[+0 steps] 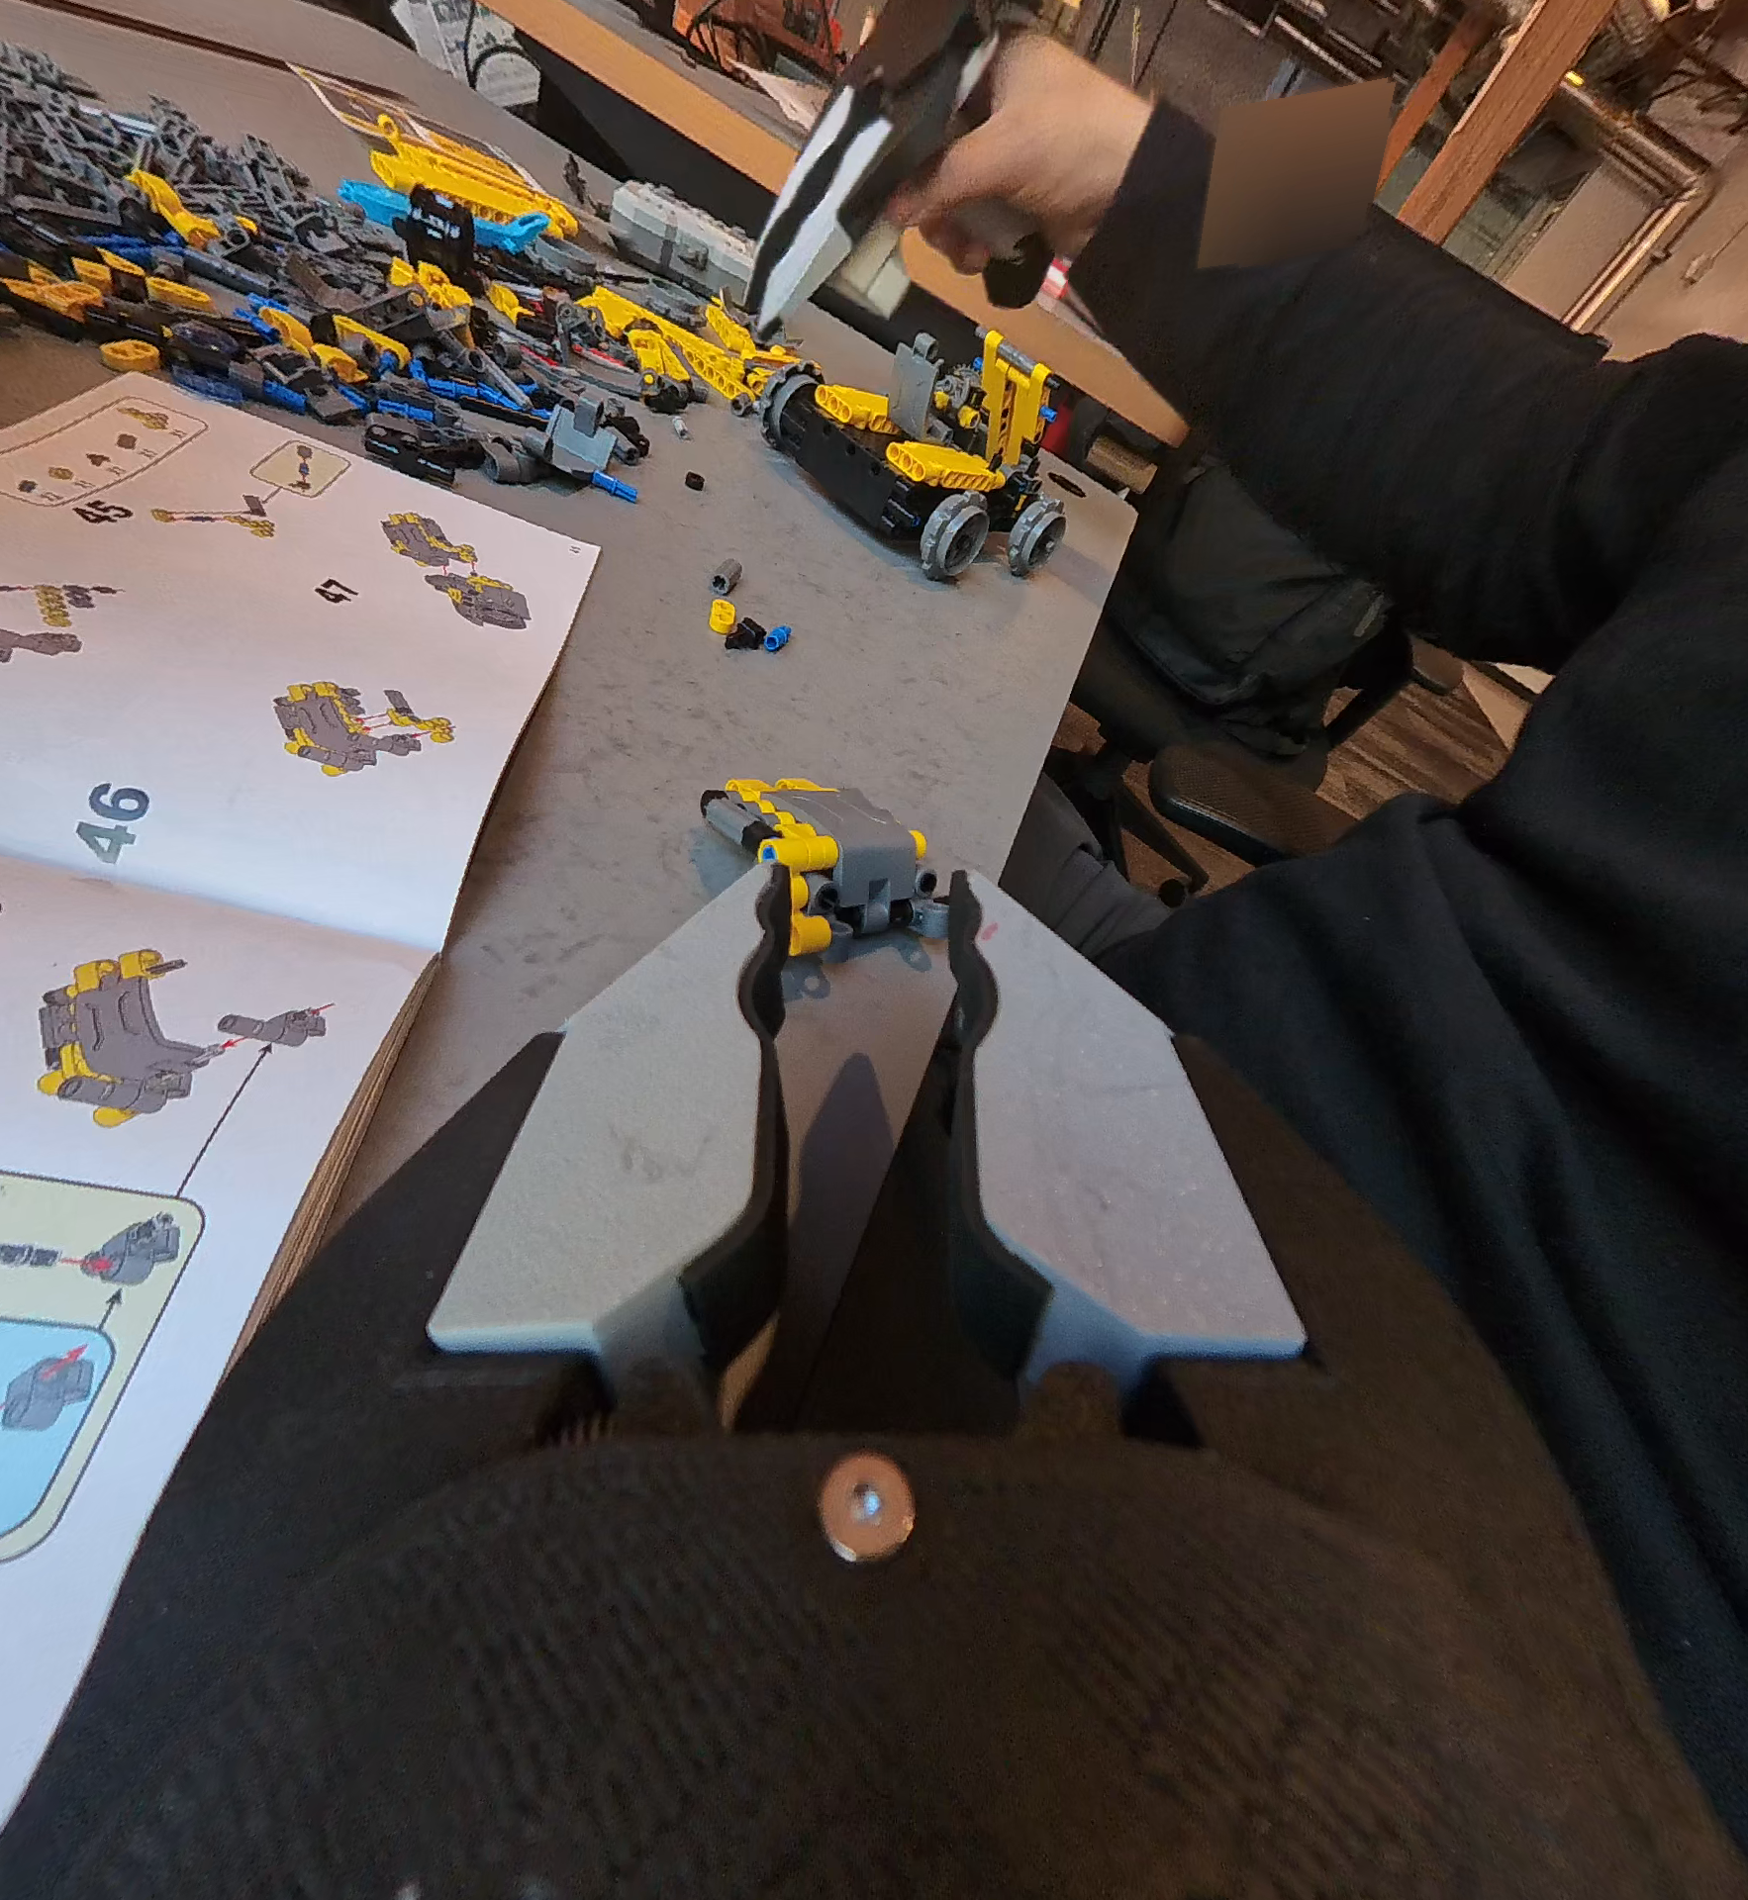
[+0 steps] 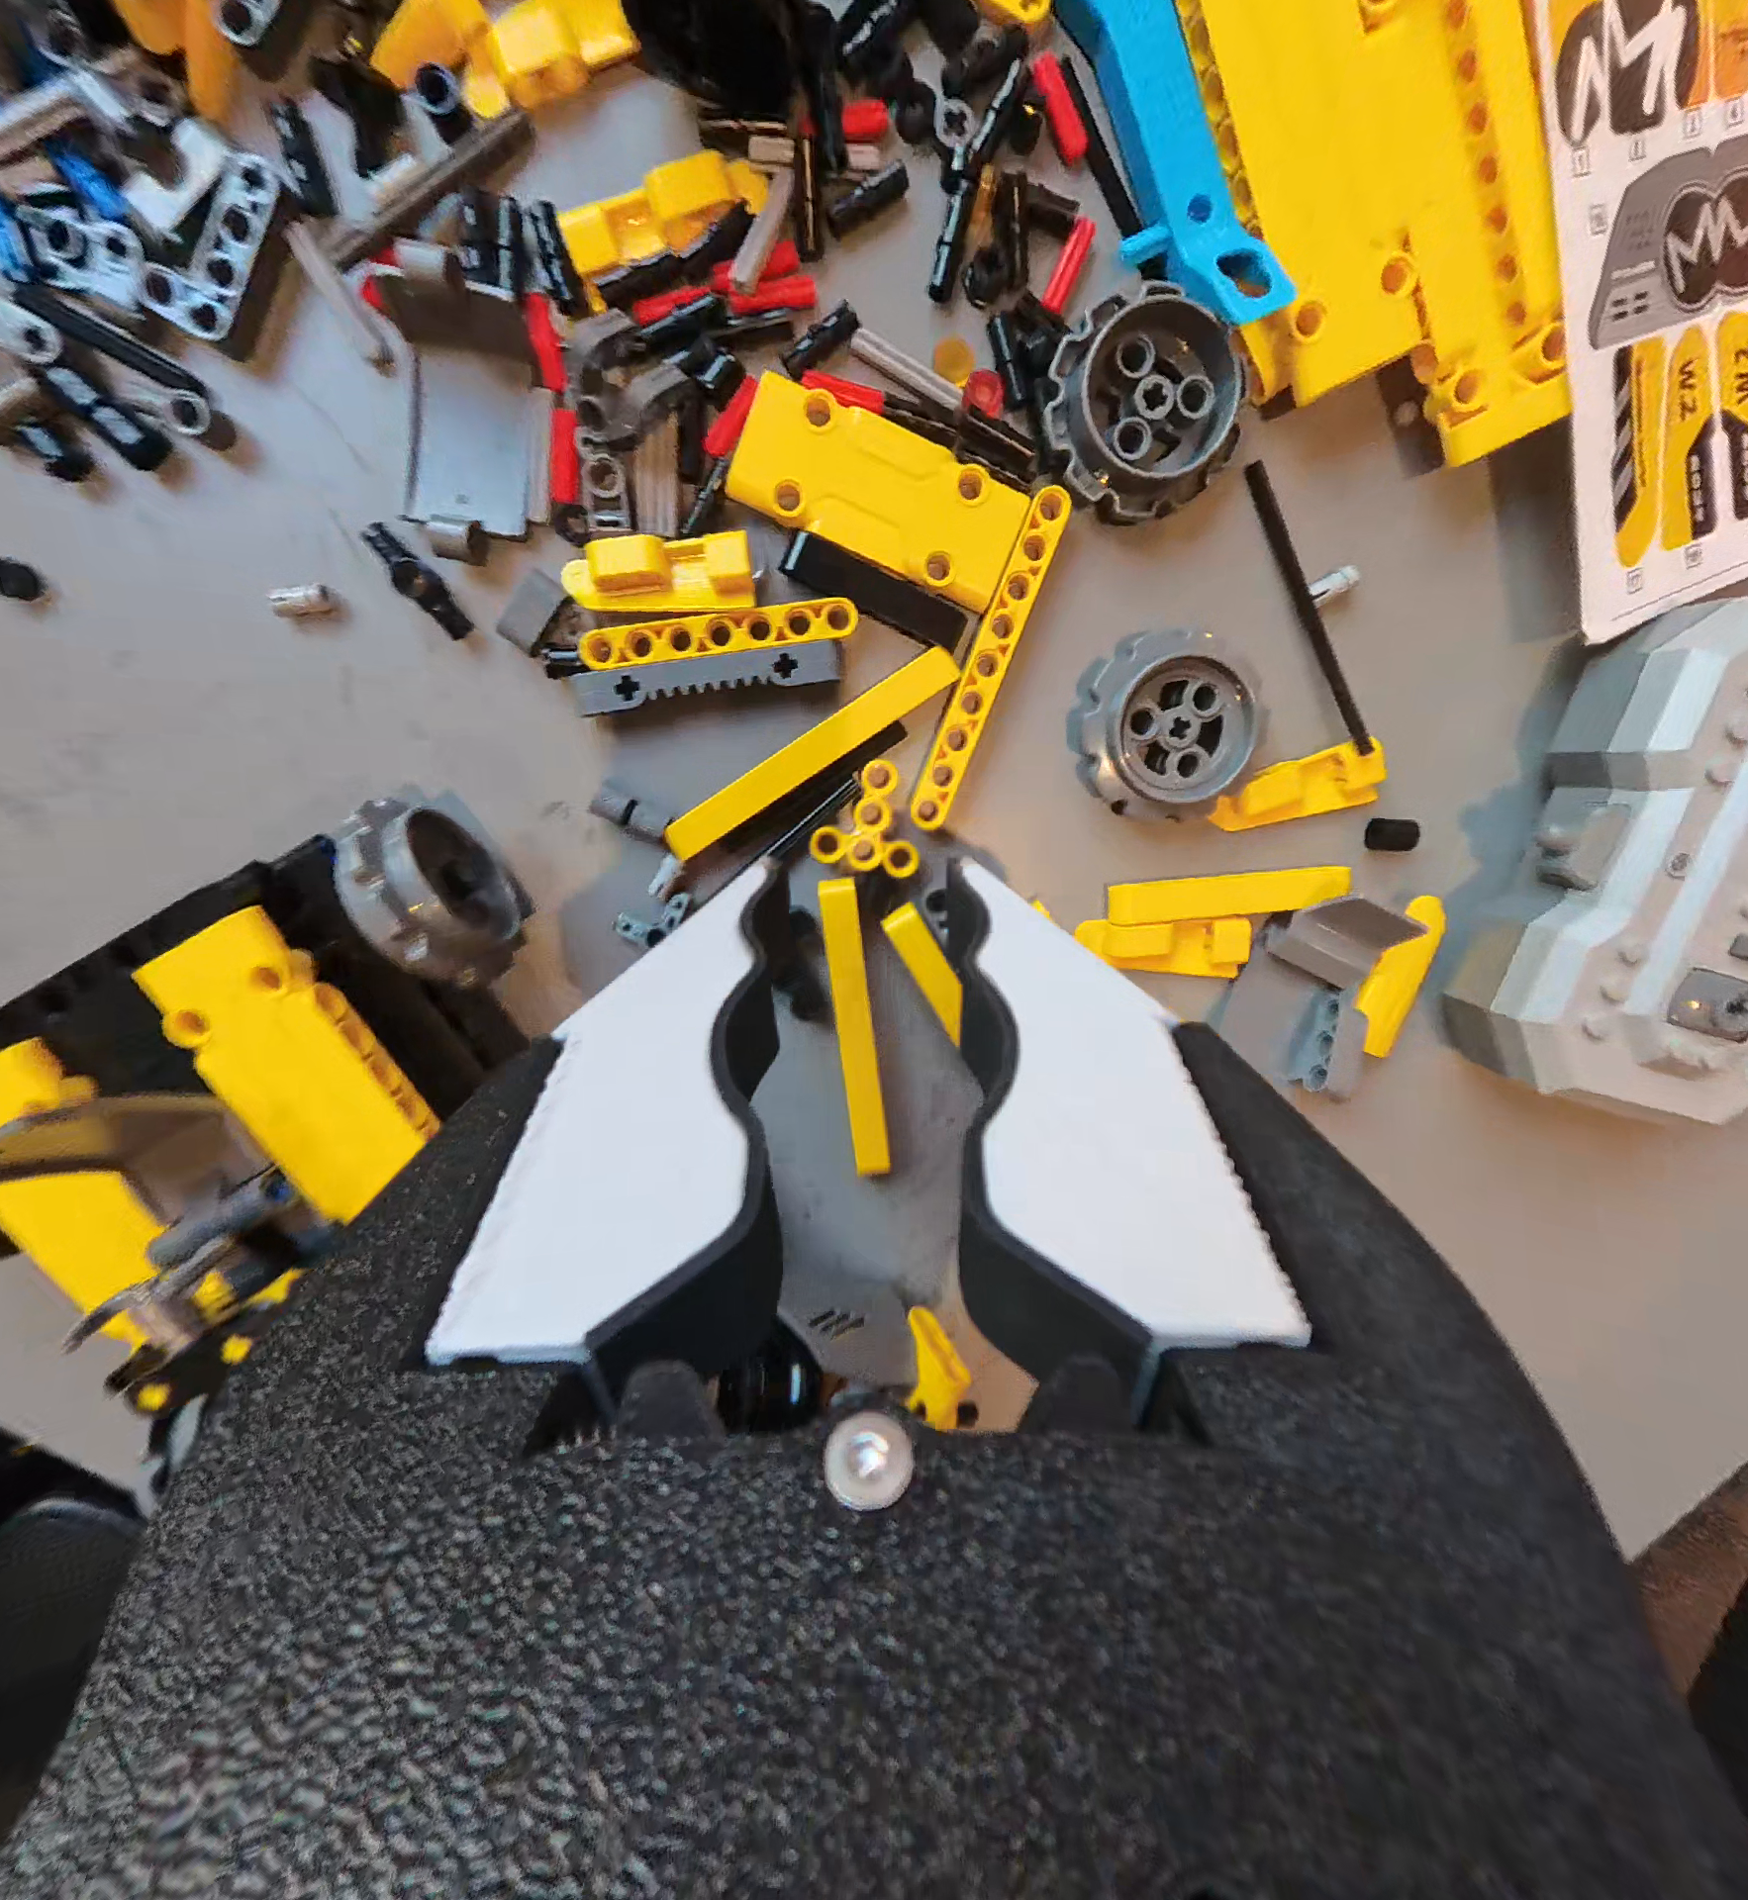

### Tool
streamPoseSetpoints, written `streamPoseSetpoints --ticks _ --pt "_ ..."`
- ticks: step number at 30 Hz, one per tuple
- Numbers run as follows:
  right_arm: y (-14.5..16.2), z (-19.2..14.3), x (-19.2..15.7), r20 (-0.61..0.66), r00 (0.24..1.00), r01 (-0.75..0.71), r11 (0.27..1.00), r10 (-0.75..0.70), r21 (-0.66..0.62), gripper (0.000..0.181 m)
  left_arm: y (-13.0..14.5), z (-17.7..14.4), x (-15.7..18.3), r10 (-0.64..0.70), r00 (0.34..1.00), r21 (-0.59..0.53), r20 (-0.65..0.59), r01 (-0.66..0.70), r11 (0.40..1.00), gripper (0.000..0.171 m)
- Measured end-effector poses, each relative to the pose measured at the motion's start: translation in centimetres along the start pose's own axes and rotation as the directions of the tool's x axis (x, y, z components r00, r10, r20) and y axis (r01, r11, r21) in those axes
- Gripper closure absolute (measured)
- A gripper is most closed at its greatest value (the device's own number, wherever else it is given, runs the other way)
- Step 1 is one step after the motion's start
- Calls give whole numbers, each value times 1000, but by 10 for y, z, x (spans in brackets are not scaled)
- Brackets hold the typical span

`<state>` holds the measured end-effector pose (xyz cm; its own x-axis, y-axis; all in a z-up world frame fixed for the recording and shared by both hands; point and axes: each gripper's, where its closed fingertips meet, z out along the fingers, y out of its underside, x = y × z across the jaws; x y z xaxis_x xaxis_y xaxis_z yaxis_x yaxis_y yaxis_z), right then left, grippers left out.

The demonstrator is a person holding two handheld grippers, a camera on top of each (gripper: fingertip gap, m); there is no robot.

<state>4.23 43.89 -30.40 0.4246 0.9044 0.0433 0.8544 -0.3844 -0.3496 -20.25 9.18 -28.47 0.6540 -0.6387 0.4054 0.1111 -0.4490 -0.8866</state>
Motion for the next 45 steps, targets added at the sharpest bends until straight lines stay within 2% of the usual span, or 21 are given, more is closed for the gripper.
streamPoseSetpoints --ticks 6,10,14,18,21,25,28,31,36,45 --pt "6 24 1 4 1000 27 997 -26 -66 159 0 0 0 -1 1000 0 -2 1 1000 144" --pt "4 27 0 33 999 17 998 -15 -60 160 0 0 0 -2 1000 -1 -4 2 1000 143" --pt "3 20 -1 35 999 23 999 -22 -36 160 0 0 1 -3 1000 -1 -6 3 1000 143" --pt "-11 -5 -13 26 999 45 998 -46 31 160 0 0 0 -3 1000 -1 -6 3 1000 143" --pt "-29 -33 -43 27 992 117 988 -120 95 160 0 0 1 -2 1000 0 -5 2 1000 143" --pt "-51 -57 -117 89 956 259 949 -278 178 160 0 0 1 -3 1000 -1 -5 3 1000 143" --pt "-52 -49 -179 172 917 327 926 -360 189 159 0 0 1 -3 1000 -2 -7 3 1000 143" --pt "-39 -25 -220 228 890 377 918 -395 119 159 1 -1 2 -1 1000 -4 -10 1 1000 143" --pt "-21 5 -244 270 876 403 914 -401 50 159 1 -1 3 4 1000 -5 -12 -4 1000 142" --pt "-18 21 -247 234 916 331 943 -325 14 159 1 -1 3 5 1000 -6 -12 -5 1000 143"
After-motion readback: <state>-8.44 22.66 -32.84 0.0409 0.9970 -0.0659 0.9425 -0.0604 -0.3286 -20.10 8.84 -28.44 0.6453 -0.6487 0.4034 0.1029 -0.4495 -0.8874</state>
